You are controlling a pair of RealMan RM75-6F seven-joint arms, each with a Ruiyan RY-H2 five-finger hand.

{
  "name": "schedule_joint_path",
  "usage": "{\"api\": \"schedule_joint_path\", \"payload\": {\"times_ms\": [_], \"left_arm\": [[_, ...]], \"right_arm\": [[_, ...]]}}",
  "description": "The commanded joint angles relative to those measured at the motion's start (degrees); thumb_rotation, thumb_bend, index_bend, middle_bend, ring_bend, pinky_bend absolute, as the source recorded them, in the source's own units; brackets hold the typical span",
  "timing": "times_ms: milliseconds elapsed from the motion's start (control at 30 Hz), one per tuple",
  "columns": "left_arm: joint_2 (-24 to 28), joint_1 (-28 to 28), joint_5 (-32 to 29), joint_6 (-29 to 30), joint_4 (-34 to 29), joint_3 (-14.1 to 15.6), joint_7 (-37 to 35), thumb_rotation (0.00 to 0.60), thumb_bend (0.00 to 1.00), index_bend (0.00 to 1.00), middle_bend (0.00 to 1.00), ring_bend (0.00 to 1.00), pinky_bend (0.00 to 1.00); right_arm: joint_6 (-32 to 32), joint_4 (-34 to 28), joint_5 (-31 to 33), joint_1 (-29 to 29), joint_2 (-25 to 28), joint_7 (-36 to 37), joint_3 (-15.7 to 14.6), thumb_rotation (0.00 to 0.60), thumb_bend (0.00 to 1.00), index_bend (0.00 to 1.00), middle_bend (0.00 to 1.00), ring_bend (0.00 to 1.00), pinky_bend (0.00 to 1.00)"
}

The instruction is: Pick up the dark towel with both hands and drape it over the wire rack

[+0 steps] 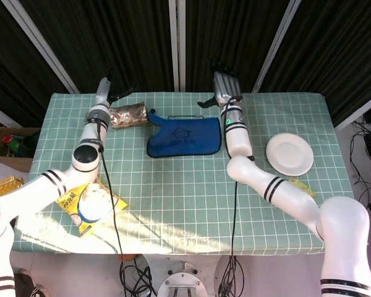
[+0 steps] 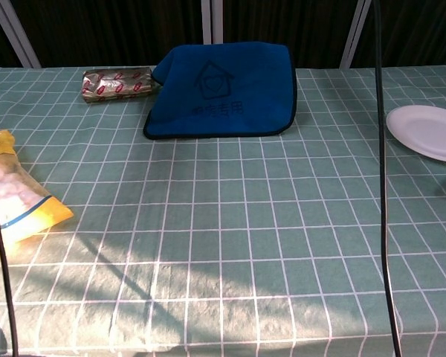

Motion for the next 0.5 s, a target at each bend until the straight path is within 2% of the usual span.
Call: {"api": "schedule_joint_path", "payload": {"times_ms": [33,67,133,167,267,333,400,500], "left_arm": [[6.2,9.0,22.6,7.2,-19.7,-0.8,-7.4,0.29,0.35,0.0,0.0,0.01,0.08],[7.7,11.6,29.3,9.6,-23.9,0.4,-7.5,0.32,0.37,0.0,0.0,0.01,0.08],[10.5,18.0,43.7,16.8,-32.0,4.9,-6.9,0.365,0.37,0.02,0.01,0.01,0.08],[12.2,21.4,51.4,20.7,-35.4,8.5,-5.4,0.376,0.36,0.05,0.03,0.01,0.08],[15.0,28.3,65.7,29.2,-39.5,17.6,0.0,0.422,0.32,0.11,0.07,0.02,0.09],[15.6,33.0,73.3,35.1,-40.8,24.0,4.5,0.425,0.28,0.14,0.07,0.02,0.09],[15.0,38.0,79.3,40.4,-41.5,30.5,8.0,0.426,0.25,0.15,0.07,0.02,0.09],[12.9,44.4,83.6,45.9,-40.7,37.3,9.6,0.429,0.22,0.14,0.07,0.02,0.09]], "right_arm": [[9.2,-23.3,-12.9,-12.6,9.9,7.7,-4.0,0.6,0.07,0.0,0.0,0.0,0.0],[12.0,-28.3,-16.3,-15.6,12.1,8.0,-5.8,0.6,0.08,0.0,0.0,0.0,0.0],[18.1,-39.0,-24.5,-22.8,17.2,8.5,-10.9,0.6,0.08,0.0,0.0,0.0,0.0],[21.8,-44.1,-29.2,-26.8,19.9,7.9,-14.4,0.6,0.09,0.0,0.0,0.0,0.0],[30.8,-51.7,-39.4,-35.7,24.0,6.4,-23.2,0.6,0.09,0.0,0.0,0.0,0.0],[36.5,-54.2,-45.9,-41.8,25.5,5.6,-29.9,0.6,0.09,0.0,0.0,0.0,0.0],[42.3,-53.9,-52.7,-48.1,25.6,5.0,-36.8,0.6,0.09,0.0,0.0,0.0,0.0],[49.0,-49.7,-58.3,-55.8,24.0,4.5,-43.7,0.6,0.08,0.0,0.0,0.0,0.0]]}}
